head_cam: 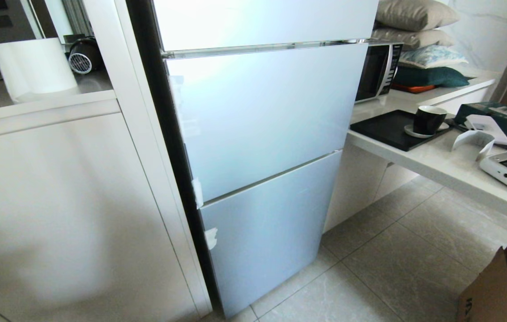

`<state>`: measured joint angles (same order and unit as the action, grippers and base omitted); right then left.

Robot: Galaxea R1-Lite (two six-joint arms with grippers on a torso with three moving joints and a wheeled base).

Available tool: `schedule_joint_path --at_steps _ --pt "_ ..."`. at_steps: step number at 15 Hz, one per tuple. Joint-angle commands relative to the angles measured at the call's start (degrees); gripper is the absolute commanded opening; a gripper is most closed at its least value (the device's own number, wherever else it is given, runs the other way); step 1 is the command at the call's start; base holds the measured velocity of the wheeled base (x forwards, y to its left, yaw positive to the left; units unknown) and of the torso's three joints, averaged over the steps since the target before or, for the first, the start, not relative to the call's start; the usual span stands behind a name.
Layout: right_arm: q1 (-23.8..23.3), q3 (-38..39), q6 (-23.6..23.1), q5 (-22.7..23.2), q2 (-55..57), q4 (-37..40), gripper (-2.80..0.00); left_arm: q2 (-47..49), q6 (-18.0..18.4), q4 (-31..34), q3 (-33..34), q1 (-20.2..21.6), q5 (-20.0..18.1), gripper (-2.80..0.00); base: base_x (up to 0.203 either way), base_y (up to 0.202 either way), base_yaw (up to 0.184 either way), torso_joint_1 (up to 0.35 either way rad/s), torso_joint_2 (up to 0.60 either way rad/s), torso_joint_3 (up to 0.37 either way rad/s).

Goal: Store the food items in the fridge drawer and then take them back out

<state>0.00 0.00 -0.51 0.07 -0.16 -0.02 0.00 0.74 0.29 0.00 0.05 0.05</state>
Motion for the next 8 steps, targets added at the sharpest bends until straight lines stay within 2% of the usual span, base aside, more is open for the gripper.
schedule_joint_path --at_steps 1,8 --pt "0.00 0.00 -0.02 0.01 0.07 0.02 -2.80 0.09 0.05 -0.03 0.00 0.04 0.04 -2.80 0.000 0.000 0.000 0.000 0.00 0.000" --pt "0.00 0.00 -0.08 0.01 0.07 0.02 -2.80 0.09 0.29 0.20 0.00 0.04 0.09 -2.80 0.000 0.000 0.000 0.000 0.00 0.000"
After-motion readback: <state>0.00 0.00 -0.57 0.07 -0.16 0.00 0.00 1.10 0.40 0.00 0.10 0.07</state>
